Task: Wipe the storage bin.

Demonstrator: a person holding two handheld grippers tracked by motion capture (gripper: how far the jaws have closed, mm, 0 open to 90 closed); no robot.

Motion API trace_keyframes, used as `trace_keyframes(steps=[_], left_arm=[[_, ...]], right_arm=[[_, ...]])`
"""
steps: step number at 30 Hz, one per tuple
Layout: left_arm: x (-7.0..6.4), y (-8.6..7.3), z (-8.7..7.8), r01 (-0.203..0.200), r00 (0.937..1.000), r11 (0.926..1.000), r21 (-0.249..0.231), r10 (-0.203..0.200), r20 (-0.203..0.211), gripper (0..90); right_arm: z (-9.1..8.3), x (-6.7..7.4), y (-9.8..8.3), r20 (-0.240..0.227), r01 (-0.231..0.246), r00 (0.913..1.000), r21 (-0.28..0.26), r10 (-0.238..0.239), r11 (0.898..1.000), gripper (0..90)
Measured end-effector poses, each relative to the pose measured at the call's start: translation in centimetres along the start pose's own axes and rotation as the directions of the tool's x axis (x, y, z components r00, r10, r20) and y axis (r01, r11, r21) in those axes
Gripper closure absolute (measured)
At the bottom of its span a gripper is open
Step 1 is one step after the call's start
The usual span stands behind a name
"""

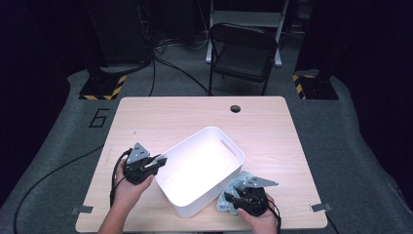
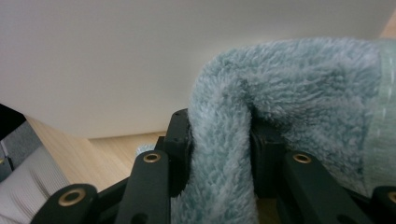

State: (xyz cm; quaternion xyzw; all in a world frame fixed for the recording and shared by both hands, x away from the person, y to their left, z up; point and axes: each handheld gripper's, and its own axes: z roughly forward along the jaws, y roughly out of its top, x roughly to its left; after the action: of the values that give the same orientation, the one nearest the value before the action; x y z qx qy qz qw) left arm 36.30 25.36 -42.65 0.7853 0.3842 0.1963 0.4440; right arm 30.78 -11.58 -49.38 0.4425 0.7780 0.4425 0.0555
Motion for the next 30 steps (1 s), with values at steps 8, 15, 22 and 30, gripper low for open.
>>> trace_keyframes(steps=[8, 15, 22, 30], left_arm=[[0.0, 0.0, 0.0, 0.000, 1.0000, 1.0000, -0.001, 0.000, 0.000, 75.3], [0.0, 0.0, 0.0, -0.001, 1.0000, 1.0000, -0.001, 0.001, 0.000, 75.4], [0.0, 0.0, 0.0, -0.001, 1.0000, 1.0000, 0.000, 0.001, 0.002, 75.5], [0.0, 0.0, 0.0, -0.001, 1.0000, 1.0000, 0.000, 0.001, 0.003, 75.5]], right_arm=[[-1.6, 0.8, 1.2, -0.001, 0.016, 0.9999, -0.073, -0.016, 0.997, 64.8], [-4.7, 2.4, 3.0, -0.003, 0.059, 0.9981, -0.226, -0.062, 0.972, 64.8], [-3.9, 2.7, 2.7, -0.003, 0.079, 0.9967, -0.199, -0.081, 0.977, 65.1], [-2.0, 2.4, 1.6, -0.018, 0.060, 0.9978, -0.135, -0.063, 0.989, 65.1]])
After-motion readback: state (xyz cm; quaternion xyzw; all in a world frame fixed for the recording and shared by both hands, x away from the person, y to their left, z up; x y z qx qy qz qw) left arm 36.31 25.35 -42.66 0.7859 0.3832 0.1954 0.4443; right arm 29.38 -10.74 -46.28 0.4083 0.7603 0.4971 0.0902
